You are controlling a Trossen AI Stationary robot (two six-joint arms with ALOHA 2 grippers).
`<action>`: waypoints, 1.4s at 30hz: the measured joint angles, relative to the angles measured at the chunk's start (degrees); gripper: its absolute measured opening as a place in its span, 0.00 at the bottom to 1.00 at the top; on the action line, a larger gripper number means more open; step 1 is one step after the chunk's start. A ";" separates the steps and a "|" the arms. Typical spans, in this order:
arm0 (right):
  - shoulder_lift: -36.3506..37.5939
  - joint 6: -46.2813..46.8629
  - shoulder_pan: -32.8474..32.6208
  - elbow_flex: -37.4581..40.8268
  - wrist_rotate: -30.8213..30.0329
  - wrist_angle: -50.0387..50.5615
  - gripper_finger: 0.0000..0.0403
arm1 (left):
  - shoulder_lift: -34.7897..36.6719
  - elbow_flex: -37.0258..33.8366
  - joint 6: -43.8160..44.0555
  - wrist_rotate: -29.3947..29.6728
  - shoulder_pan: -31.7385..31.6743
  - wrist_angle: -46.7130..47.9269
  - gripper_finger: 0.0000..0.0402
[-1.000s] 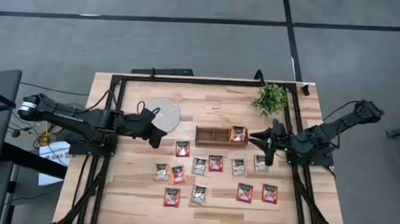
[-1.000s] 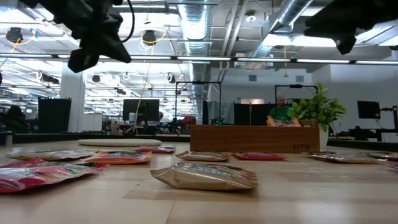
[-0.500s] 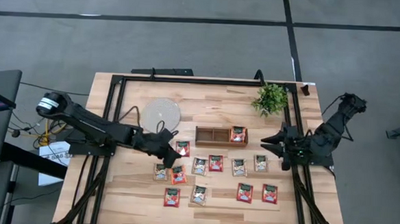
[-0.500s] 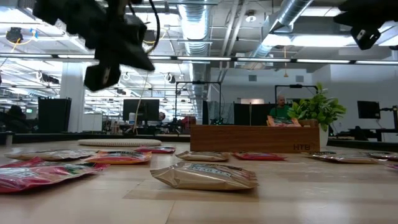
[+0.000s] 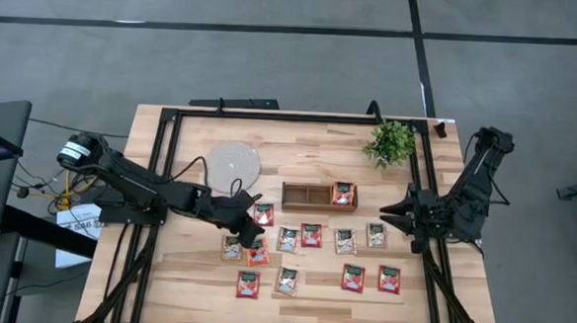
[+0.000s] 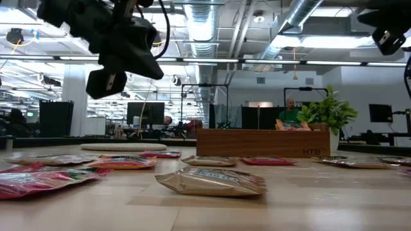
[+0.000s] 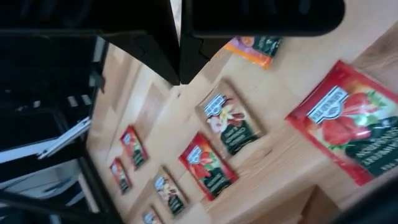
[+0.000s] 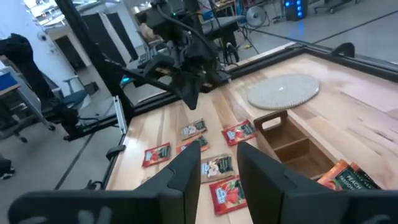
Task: Pick & Place Tea
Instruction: Put the orange tea bag into the right section of the wooden organizer
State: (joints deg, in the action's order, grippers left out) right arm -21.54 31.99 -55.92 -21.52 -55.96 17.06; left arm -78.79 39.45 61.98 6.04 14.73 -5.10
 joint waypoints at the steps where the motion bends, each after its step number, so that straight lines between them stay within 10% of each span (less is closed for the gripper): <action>1: -0.02 0.00 -0.12 0.00 -0.11 0.00 0.24 | -0.36 1.53 -0.67 0.01 0.08 2.82 0.00; 12: -0.02 0.09 -0.33 0.00 -0.11 0.02 0.24 | -14.82 27.34 -15.03 -0.99 0.76 40.57 0.00; 31: -0.02 0.00 -0.33 0.00 0.55 0.04 0.24 | -24.16 32.47 -15.18 -9.38 0.76 46.53 0.01; 42: -0.02 0.00 -0.33 0.00 0.57 0.02 0.24 | -26.47 32.45 -19.81 -5.94 0.52 48.64 0.26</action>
State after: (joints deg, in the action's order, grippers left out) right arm -21.56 31.99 -56.25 -21.52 -55.40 17.08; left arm -105.26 71.90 42.17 0.10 15.25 43.54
